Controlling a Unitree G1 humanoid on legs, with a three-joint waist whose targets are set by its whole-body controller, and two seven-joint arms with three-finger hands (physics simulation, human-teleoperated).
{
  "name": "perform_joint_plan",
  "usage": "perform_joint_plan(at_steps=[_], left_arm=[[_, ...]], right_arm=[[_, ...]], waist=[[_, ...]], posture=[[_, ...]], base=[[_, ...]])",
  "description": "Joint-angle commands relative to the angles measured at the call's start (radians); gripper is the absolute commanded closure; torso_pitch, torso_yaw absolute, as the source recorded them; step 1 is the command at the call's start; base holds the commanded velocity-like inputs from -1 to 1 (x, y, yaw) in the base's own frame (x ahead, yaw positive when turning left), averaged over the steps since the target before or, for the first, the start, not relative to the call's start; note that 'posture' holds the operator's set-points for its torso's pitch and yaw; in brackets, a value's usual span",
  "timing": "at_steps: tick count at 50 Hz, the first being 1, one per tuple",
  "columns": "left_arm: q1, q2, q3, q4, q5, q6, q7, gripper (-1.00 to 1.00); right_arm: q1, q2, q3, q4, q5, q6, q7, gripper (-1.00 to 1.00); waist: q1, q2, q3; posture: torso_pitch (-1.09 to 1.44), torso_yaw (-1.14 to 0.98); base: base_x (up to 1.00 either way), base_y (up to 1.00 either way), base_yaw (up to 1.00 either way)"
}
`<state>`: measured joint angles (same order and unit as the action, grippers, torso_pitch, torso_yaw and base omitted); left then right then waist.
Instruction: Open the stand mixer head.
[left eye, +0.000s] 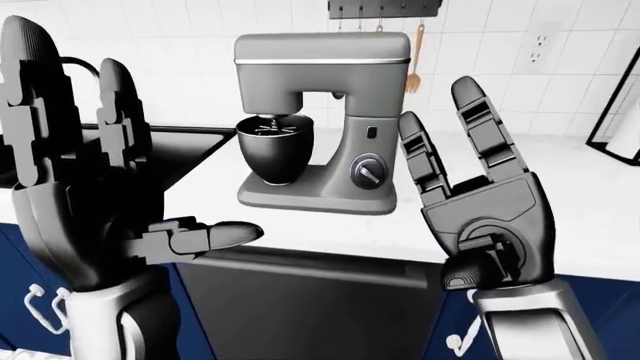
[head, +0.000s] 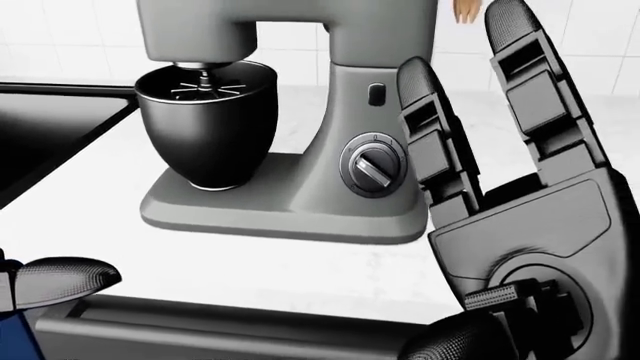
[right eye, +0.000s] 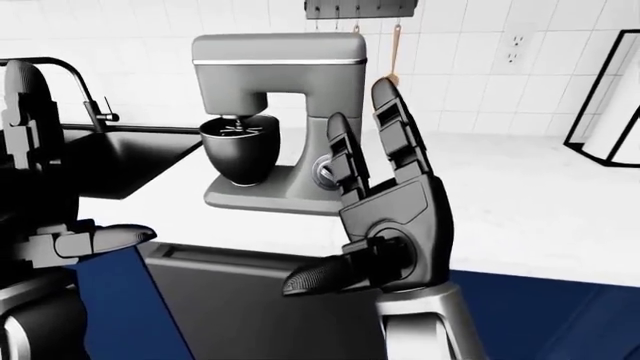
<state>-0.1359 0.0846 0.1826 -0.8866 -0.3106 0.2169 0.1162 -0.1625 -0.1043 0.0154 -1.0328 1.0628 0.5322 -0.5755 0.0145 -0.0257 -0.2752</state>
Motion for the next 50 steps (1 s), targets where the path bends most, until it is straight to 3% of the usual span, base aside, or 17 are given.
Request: perform_joint_plan(at_steps=[1,19,40,50], left_arm=[[-0.019,0.005,0.000,-0.017,0.001,-0.015,-0.002,-1.00],[-0.020,0.005,0.002,-0.025,-0.005,-0.008,0.002,-1.00],[-0.024,0.010,0.009,-0.024,-0.014,-0.004,0.007,-1.00],[-0.023,0.009,0.008,-0.018,-0.012,-0.009,0.006,-1.00]], right_arm=[[-0.025,0.011,-0.011,-0.014,-0.009,0.001,0.012,-1.00],[-0.124,0.059,-0.025,0.064,-0.058,0.041,-0.011,-1.00],[-0.073,0.108,0.031,0.109,-0.180,0.043,0.070,-1.00],[-0.063,0.114,0.027,0.119,-0.202,0.043,0.096,-1.00]], waist=[[0.000,0.001,0.002],[0.000,0.008,0.003],[0.008,0.010,-0.001],[0.008,0.011,-0.002]], posture=[[-0.35,0.00],[-0.35,0.00],[-0.35,0.00],[-0.35,0.00]], base=[[0.00,0.00,0.00],[0.00,0.00,0.00],[0.00,0.00,0.00],[0.00,0.00,0.00]])
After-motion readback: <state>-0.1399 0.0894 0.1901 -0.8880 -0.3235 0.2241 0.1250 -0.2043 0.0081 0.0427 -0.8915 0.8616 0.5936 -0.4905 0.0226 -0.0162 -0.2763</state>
